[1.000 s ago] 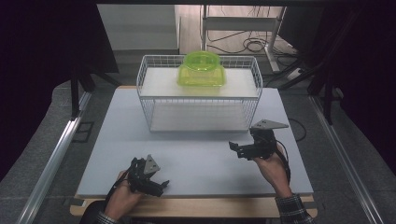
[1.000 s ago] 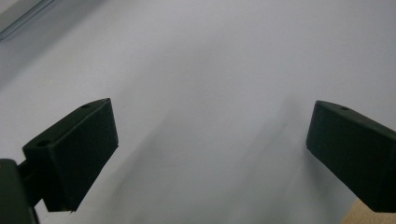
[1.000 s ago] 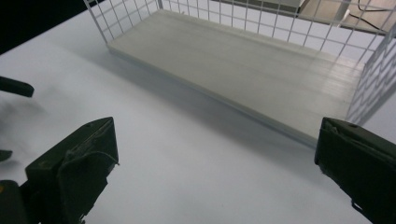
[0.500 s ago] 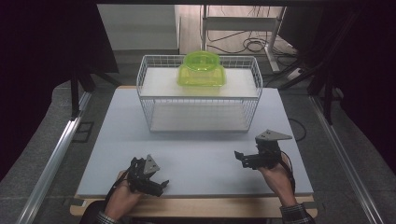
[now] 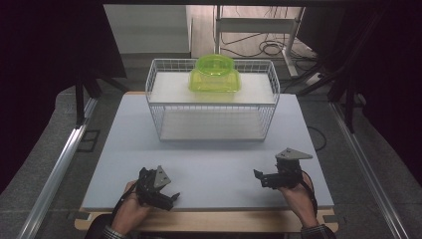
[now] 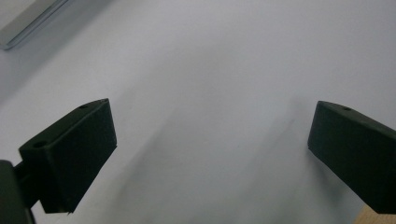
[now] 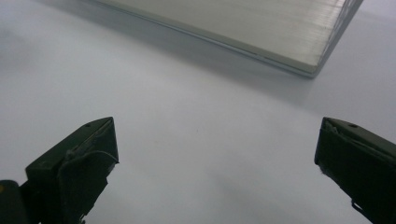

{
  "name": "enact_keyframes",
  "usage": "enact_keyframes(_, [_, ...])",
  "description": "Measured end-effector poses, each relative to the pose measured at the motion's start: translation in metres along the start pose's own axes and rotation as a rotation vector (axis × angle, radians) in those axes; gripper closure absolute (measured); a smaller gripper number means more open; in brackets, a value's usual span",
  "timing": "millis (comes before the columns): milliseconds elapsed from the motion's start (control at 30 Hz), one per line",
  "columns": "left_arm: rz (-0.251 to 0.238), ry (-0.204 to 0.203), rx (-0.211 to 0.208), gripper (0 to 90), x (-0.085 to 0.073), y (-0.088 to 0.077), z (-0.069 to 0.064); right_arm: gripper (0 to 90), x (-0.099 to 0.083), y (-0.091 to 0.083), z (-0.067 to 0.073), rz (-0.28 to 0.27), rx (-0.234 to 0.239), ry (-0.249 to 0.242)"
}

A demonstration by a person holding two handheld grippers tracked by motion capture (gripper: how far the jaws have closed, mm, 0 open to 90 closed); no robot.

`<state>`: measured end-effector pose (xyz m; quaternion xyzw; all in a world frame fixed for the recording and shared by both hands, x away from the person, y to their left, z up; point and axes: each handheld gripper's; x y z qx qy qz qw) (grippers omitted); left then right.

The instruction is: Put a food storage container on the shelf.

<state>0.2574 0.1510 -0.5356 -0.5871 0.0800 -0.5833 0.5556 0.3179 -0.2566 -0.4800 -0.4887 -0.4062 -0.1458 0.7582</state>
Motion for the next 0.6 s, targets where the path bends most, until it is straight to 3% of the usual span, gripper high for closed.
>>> enact_keyframes(600, [0.001, 0.013, 0.008, 0.1, 0.0, 0.0, 0.0, 0.0, -0.026, 0.01, -0.01, 0.094, -0.055, -0.013])
Point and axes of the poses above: each handheld gripper's, and its own axes: y roughly forward along the jaws, x roughly out of its top, z roughly to its left, and after that the axes turned 13 degrees about y, right-handed
